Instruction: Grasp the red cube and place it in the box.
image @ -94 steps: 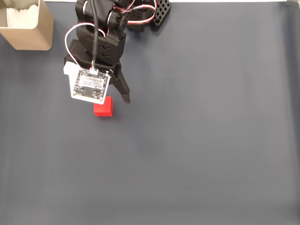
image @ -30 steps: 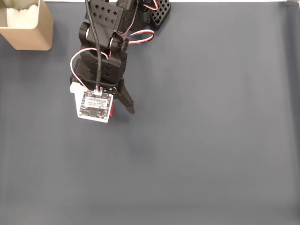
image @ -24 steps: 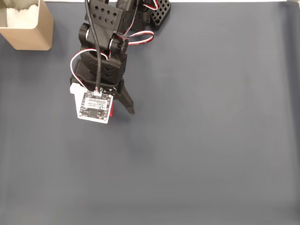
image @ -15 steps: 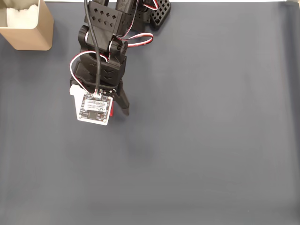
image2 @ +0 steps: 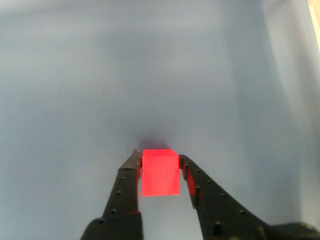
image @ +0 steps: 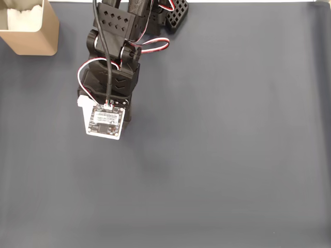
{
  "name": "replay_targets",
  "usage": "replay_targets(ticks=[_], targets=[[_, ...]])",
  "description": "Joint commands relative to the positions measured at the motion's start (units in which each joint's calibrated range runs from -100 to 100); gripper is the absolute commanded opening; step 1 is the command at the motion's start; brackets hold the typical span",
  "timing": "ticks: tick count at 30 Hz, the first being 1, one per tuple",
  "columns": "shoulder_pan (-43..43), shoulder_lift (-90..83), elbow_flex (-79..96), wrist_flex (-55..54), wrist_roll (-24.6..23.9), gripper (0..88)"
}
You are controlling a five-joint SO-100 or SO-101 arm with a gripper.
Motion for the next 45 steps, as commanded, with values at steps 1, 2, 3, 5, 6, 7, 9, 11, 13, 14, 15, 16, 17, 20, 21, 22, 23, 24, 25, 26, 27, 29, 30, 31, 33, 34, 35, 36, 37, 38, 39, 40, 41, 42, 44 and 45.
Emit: replay_targets(ticks=[1, 2, 3, 5, 6, 7, 9, 11, 13, 14, 15, 16, 17, 20, 21, 22, 23, 24, 25, 26, 27, 29, 30, 31, 33, 34, 35, 36, 37, 38, 39, 40, 41, 42, 44, 45], targets=[[-0.68, -0.35, -2.85, -0.79, 0.39, 9.4], [-0.68, -0.44, -2.85, -0.71, 0.49, 9.4], [-0.68, -0.53, -2.76, -0.71, 0.63, 9.3], [-0.68, -0.7, -2.58, -0.63, 0.93, 9.3], [-0.68, -0.87, -2.48, -0.54, 0.98, 9.3], [-0.68, -0.96, -2.48, -0.38, 1.03, 9.2], [-0.68, -1.13, -2.3, -0.3, 1.12, 8.6], [-0.68, -1.39, -2.3, 0.03, 1.27, 7.3], [-0.61, -1.74, -2.3, 0.77, 1.61, 5.7], [-0.61, -1.91, -2.3, 1.1, 1.71, 4.9], [-0.54, -2.17, -2.3, 1.51, 1.71, 4.3], [-0.47, -2.43, -2.3, 1.92, 1.76, 4.1], [-0.4, -2.61, -2.48, 2.49, 1.76, 3.9], [-0.18, -3.56, -3.85, 5.52, 1.37, 2.9], [-0.04, -3.82, -4.86, 7.0, 0.98, 2.4], [0.1, -4.08, -6.13, 8.64, 0.44, 2.0], [0.24, -4.17, -7.69, 10.6, -0.15, 1.7], [0.45, -4.34, -9.51, 12.98, -0.78, 1.4], [0.67, -4.43, -11.24, 15.19, -1.32, 1.3], [0.95, -4.6, -12.8, 17.32, -1.81, 1.1], [1.24, -4.77, -14.53, 19.37, -2.34, 0.9], [1.95, -5.12, -17.08, 22.24, -3.17, 0.5], [2.44, -5.38, -18.36, 23.47, -3.52, 0.4], [2.87, -5.55, -19.55, 24.62, -3.91, 0.3], [3.79, -5.99, -22.47, 27.65, -4.59, 0.1], [4.29, -6.16, -23.65, 28.96, -4.88, 0.1], [4.86, -6.51, -24.66, 30.03, -5.13, 0.0], [5.5, -6.85, -25.75, 31.1, -5.42, 0.0], [6.21, -7.2, -26.66, 32.08, -5.57, 0.0], [6.85, -7.37, -27.67, 33.14, -5.67, 0.0], [9.9, -8.67, -30.4, 36.01, -6.25, 0.0], [10.54, -9.11, -30.5, 36.18, -6.35, 0.0], [11.25, -9.71, -30.59, 36.18, -6.5, 0.0], [11.96, -10.41, -30.59, 36.18, -6.64, 0.0], [13.31, -11.71, -30.5, 36.18, -7.08, 0.2], [14.02, -12.4, -30.4, 36.18, -7.28, 0.2]])
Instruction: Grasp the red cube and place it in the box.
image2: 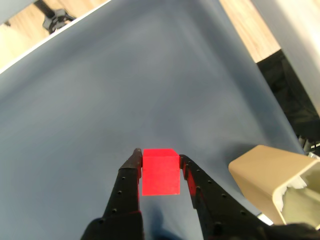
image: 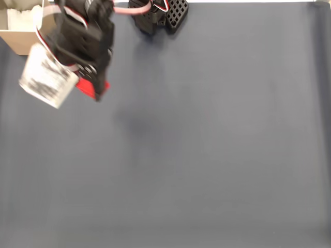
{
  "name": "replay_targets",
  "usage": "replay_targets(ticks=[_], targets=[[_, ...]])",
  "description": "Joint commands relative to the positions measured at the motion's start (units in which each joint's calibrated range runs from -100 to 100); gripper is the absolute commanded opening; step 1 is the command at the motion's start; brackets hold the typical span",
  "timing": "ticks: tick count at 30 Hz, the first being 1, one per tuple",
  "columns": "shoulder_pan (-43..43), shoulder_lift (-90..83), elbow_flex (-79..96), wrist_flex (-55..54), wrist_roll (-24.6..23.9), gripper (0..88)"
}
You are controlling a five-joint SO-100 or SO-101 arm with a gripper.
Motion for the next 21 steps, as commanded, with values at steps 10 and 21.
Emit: replay_targets(ticks=[10, 21], targets=[[11.0, -9.44, -1.64, 1.36, -2.69, 0.3], [20.02, -11.43, -2.19, 1.03, -3.08, 0.5]])
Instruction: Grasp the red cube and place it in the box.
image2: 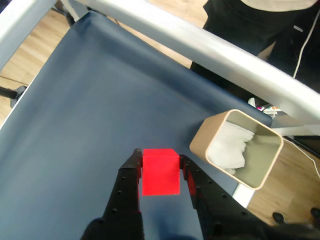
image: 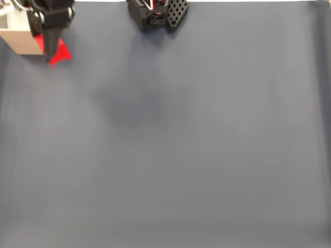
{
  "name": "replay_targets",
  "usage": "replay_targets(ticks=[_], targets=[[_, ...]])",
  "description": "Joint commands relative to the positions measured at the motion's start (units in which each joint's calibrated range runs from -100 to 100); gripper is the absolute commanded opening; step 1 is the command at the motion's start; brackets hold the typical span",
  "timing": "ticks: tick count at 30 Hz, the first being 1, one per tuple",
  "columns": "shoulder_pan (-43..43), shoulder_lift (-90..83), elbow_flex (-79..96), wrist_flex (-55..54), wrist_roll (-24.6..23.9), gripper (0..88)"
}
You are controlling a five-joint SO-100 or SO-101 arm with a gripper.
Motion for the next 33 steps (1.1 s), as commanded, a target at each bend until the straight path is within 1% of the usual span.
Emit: replay_targets(ticks=[1, 18, 33], targets=[[3.3, -3.0, -2.1, -0.32, -0.34, 0.5], [11.96, -4.74, -1.82, -0.57, -1.32, 0.6], [16.22, 1.68, -5.84, -4.42, -2.54, 1.0]])
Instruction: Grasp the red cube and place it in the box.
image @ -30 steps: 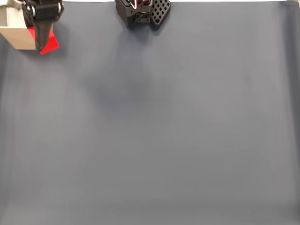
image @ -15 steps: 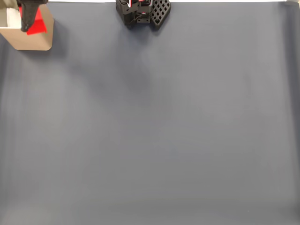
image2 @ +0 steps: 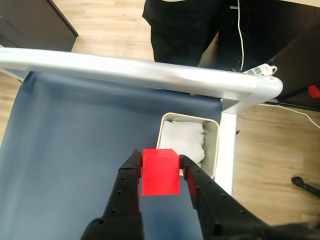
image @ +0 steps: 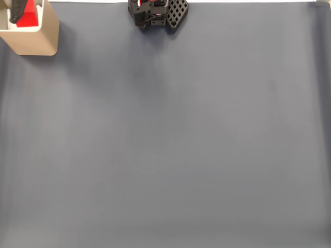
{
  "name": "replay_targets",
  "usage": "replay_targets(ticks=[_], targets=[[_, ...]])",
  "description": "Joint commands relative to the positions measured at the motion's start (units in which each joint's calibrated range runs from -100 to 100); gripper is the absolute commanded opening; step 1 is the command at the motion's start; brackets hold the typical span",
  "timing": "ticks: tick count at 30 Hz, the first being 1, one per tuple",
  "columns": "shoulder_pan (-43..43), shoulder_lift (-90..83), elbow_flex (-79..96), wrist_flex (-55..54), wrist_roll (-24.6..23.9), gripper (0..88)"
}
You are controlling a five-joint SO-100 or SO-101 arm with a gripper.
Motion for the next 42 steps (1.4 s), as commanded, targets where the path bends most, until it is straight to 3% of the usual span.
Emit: replay_targets(ticks=[1, 42], targets=[[1.08, 1.5, -4.85, -1.24, -0.68, 1.0], [7.9, 9.13, -9.59, -2.79, -0.54, 1.2]])
